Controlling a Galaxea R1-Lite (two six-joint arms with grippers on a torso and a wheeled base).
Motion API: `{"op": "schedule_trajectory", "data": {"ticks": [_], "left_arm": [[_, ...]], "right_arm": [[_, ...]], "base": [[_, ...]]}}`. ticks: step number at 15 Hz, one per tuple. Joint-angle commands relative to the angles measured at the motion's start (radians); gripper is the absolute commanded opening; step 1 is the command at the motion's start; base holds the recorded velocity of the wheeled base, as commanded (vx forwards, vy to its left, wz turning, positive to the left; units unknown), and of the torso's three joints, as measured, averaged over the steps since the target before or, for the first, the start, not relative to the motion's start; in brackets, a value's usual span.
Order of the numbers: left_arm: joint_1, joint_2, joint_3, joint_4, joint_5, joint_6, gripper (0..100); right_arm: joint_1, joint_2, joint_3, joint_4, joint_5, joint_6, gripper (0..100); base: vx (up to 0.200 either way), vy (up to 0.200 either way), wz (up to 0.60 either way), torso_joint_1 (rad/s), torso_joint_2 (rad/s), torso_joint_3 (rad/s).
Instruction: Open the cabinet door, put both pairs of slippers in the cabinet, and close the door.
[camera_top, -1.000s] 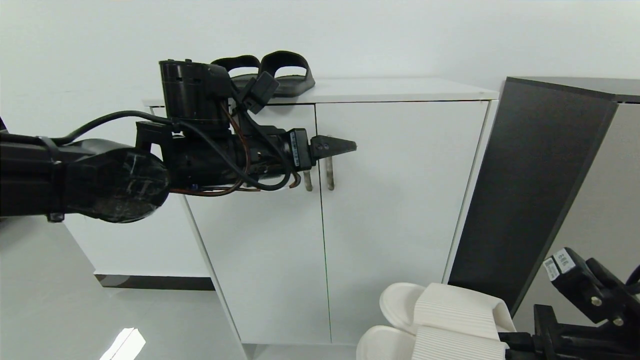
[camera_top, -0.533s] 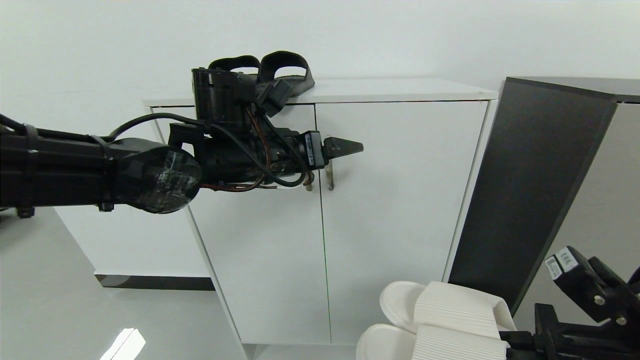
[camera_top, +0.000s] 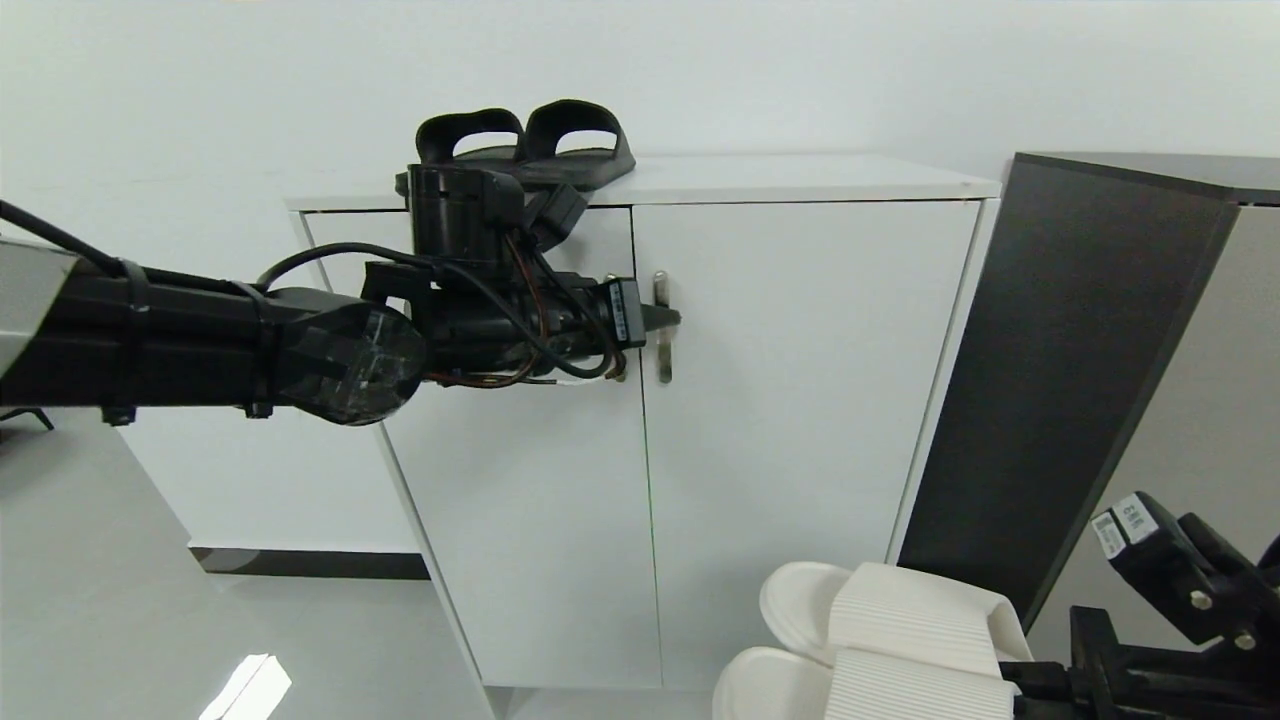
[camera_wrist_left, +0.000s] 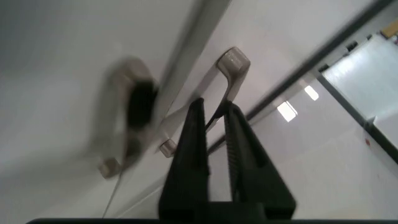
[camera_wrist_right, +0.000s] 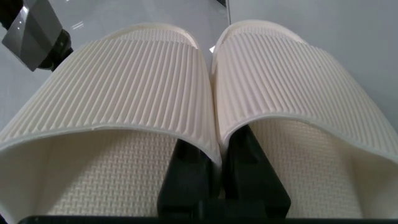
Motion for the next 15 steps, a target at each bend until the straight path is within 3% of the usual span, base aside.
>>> {"op": "schedule_trajectory", "data": {"ticks": [1, 5, 11, 15], "left_arm": [[-0.005, -0.066, 0.046, -0.003, -0.006, -0.002, 0], [-0.028, -0.189, 0.189, -0.009, -0.006, 0.001, 0], [-0.057, -0.467, 0.493, -0.063, -0.006, 0.002, 0], [-0.053, -0.591, 0.534, -0.072, -0.009, -0.001, 0]], "right_arm": [[0.001, -0.013, 0.000, 0.000, 0.004, 0.000, 0], [0.000, -0.033, 0.000, 0.002, 0.027, 0.000, 0], [0.001, -0.056, 0.019, 0.003, 0.053, -0.035, 0], [0.001, -0.050, 0.016, 0.003, 0.054, -0.035, 0]], "base": [[0.000, 0.000, 0.00, 0.000, 0.00, 0.000], [0.000, 0.000, 0.00, 0.000, 0.00, 0.000], [0.000, 0.000, 0.00, 0.000, 0.00, 0.000], [0.000, 0.000, 0.00, 0.000, 0.00, 0.000]]}}
